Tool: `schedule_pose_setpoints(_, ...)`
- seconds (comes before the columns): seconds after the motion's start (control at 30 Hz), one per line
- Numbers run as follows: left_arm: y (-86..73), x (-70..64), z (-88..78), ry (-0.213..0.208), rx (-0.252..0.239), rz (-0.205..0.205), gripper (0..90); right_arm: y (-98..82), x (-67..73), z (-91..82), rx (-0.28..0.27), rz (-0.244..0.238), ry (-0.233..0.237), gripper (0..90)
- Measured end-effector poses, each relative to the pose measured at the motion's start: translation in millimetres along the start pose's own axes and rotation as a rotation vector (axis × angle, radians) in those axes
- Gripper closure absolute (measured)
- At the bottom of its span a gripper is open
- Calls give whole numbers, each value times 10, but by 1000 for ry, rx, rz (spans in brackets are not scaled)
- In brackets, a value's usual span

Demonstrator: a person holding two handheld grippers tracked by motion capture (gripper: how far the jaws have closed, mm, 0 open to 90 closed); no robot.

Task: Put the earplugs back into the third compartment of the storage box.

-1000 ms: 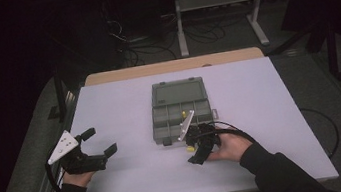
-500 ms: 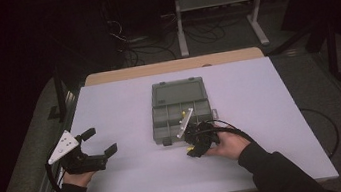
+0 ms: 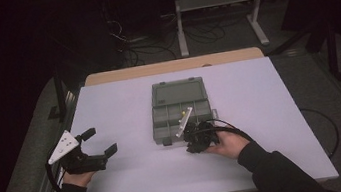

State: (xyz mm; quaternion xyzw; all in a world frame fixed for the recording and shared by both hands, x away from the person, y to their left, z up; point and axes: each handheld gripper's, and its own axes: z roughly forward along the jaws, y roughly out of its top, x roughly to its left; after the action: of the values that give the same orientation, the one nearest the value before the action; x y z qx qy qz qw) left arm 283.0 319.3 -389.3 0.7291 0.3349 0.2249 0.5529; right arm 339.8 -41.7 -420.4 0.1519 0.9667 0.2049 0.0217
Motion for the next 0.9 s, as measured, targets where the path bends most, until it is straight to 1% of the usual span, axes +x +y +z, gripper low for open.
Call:
schedule_pose_setpoints(0.03,0,0,0,0,0,0,0,7,2,-40,-13,-10,2,779)
schedule_pose_setpoints(0.07,0,0,0,0,0,0,0,7,2,-40,-13,-10,2,779)
schedule_pose_setpoints(0.23,1,-2,1,-2,3,4,0,17,32,-191,-53,-11,10,779)
schedule_pose_setpoints(0.33,1,-1,1,-2,4,6,0,24,40,-310,-69,-12,10,779)
schedule_pose_setpoints(0.37,1,-2,2,-2,4,6,0,29,30,-394,-86,-12,9,779)
schedule_pose_setpoints(0.4,1,-2,4,-2,4,5,0,29,30,-394,-86,-12,9,779)
schedule_pose_setpoints(0.47,0,-5,6,-2,4,3,0,33,17,-467,-101,-10,8,779)
schedule_pose_setpoints(0.67,0,-4,8,-1,6,4,0,60,-14,-606,-95,-12,-17,779)
schedule_pose_setpoints(0.9,0,-4,7,-2,6,6,0,102,-61,-795,-114,-15,-22,778)
